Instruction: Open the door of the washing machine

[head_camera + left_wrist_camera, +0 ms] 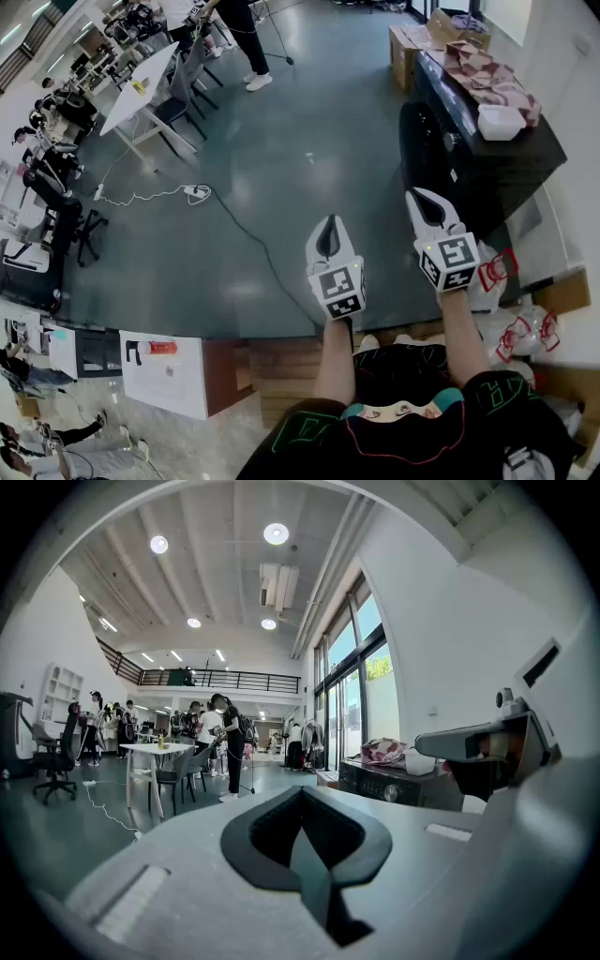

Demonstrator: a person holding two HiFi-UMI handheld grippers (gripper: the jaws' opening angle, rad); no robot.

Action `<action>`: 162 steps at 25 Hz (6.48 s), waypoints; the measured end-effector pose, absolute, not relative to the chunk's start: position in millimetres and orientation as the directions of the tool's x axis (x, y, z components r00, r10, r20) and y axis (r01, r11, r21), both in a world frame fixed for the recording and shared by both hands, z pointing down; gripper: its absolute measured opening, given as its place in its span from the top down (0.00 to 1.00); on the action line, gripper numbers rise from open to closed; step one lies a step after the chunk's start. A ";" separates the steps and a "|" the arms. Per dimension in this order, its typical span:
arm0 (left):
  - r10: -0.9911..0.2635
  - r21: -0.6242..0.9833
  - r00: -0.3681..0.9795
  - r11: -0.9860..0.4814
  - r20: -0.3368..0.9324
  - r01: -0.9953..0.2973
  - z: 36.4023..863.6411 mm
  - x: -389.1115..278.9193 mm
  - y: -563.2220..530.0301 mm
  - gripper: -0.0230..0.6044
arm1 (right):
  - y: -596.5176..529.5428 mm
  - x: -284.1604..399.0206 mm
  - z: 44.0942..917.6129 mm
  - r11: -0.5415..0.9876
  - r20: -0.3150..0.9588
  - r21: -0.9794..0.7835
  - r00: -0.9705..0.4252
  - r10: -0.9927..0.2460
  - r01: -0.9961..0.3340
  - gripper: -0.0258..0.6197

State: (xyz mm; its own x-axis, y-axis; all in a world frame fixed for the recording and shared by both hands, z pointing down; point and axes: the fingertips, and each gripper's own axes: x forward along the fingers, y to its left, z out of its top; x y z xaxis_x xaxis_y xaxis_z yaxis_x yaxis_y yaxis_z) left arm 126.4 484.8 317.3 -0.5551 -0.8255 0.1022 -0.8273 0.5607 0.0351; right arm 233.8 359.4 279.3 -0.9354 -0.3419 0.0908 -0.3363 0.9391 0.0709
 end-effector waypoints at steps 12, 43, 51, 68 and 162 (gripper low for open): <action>-0.828 0.107 -0.560 0.560 0.036 -0.821 305.4 108.0 485.0 0.95 | 351.1 229.0 284.3 0.919 0.080 0.026 -0.915 -0.395 -0.394 0.96; -0.812 -0.090 -0.500 0.498 0.302 -0.863 391.3 -29.0 242.5 0.95 | 95.1 83.9 394.7 0.871 0.316 -0.129 -0.852 -0.417 -0.474 0.96; -0.872 -0.081 -0.394 0.388 0.289 -0.918 327.6 -61.0 98.6 0.95 | -34.8 66.7 331.2 0.824 0.305 -0.009 -0.787 -0.537 -0.566 0.96; -0.929 -0.068 -0.088 0.068 0.360 -0.995 326.2 -105.5 -38.7 0.95 | -137.1 51.6 317.0 0.632 0.333 -0.027 -0.603 -0.725 -0.774 0.96; -0.305 -0.104 0.211 -0.761 0.929 -0.640 672.3 -182.5 -5.3 0.76 | 2.3 -43.7 570.4 0.921 0.925 0.275 -0.186 -0.331 -0.275 0.70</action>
State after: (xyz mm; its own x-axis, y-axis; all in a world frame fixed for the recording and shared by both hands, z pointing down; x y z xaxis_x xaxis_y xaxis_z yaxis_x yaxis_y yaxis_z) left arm -182.5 -5.3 672.3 0.2112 -0.3049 0.9287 -0.6405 -0.7609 -0.1042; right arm -43.7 2.3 570.4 -0.1862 -0.3313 0.9249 -0.2752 0.9213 0.2746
